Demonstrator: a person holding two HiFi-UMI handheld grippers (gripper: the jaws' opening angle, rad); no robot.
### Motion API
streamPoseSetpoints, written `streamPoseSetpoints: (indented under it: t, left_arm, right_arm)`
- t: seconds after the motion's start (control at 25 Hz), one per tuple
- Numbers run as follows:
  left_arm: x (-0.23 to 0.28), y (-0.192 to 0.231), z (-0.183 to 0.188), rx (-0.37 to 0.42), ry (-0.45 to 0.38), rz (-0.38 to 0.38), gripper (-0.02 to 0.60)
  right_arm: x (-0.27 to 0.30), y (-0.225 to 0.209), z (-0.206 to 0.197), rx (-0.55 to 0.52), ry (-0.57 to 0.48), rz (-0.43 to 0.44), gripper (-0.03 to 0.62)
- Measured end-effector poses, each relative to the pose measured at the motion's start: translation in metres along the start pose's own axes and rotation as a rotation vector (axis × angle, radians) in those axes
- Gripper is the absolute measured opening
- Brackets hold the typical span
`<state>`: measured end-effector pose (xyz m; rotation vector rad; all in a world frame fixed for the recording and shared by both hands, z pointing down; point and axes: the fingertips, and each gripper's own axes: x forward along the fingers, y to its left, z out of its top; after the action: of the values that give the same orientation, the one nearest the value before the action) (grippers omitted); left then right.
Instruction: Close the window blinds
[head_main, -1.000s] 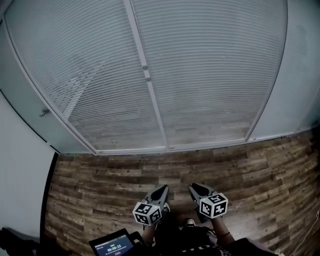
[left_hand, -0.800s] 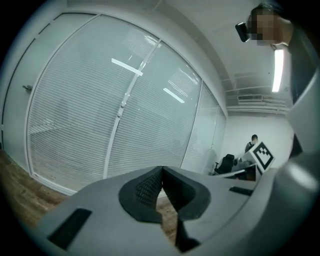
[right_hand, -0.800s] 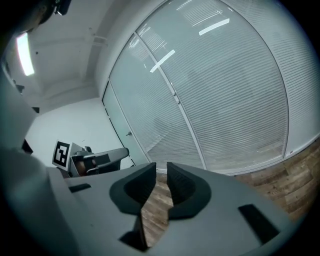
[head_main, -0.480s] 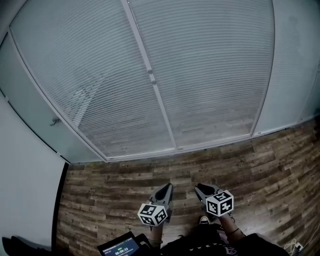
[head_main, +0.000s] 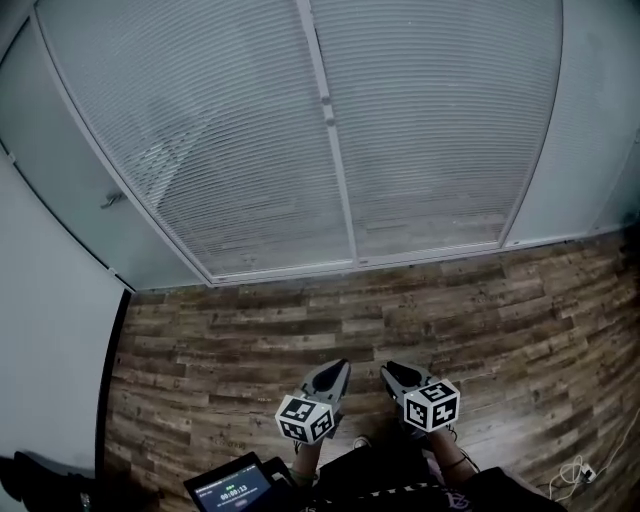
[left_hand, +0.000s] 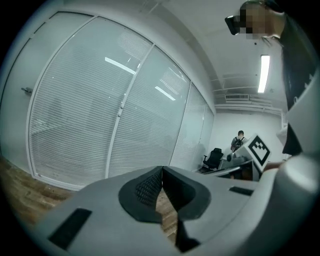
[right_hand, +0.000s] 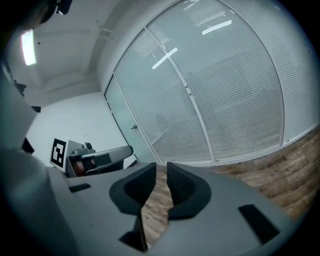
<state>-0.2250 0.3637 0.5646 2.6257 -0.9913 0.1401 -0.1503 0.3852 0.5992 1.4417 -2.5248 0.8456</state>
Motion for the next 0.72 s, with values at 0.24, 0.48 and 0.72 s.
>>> streamPoseSetpoints:
  t: [0.24, 0.48, 0.72]
  left_arm:
    - [-0.020, 0.002, -0.001, 0.010, -0.021, -0.029, 0.006]
    - [-0.040, 0.006, 0.001, 0.009, -0.042, -0.041, 0.006]
    - [-0.045, 0.006, 0.000, 0.001, -0.049, -0.036, 0.006]
  right_arm:
    - [0.001, 0.032, -0.005, -0.039, -0.021, 0.009, 0.078]
    - [0.005, 0.056, -0.003, -0.078, -0.039, 0.012, 0.078]
    - [0.005, 0.064, -0.004, -0.086, -0.040, 0.021, 0.078]
